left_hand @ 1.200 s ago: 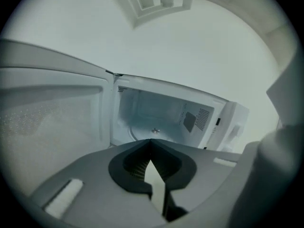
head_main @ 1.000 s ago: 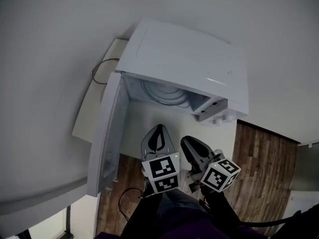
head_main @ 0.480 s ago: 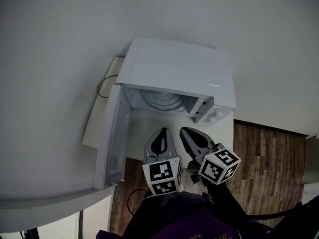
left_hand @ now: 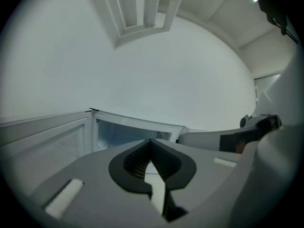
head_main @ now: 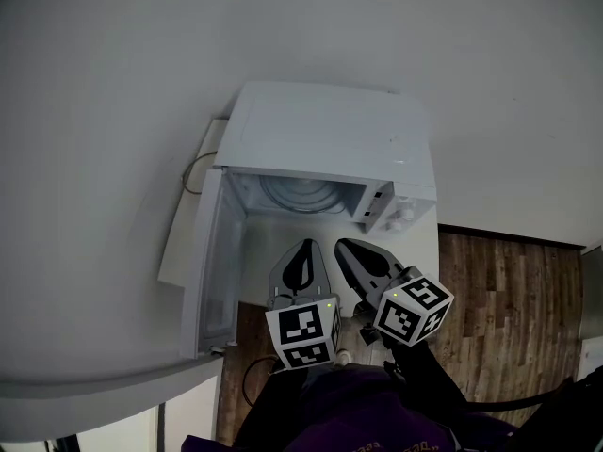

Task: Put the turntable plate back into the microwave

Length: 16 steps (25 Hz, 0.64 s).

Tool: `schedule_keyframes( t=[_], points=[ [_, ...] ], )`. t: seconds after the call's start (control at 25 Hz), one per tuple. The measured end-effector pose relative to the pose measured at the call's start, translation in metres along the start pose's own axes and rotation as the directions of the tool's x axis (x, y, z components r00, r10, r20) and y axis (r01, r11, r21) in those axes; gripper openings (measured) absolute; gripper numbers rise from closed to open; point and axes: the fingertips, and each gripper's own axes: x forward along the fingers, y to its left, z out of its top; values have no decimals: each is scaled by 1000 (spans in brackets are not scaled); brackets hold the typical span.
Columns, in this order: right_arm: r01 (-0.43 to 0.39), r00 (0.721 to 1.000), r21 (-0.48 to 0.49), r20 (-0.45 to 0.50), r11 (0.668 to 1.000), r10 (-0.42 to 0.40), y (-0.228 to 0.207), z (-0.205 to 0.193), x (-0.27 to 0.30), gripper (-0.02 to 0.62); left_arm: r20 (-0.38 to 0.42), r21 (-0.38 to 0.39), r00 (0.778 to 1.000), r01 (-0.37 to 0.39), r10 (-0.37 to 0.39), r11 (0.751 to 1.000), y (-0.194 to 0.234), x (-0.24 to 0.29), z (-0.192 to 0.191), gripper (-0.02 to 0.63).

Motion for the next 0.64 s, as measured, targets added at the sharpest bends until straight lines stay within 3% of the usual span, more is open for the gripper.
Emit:
schedule_keyframes(
  t=[0.64],
  points=[
    [-18,1000,-22,-4,1000,18,1,3,4,9,5,1,1000,-12,12,1000,3,3,3,8]
  ],
)
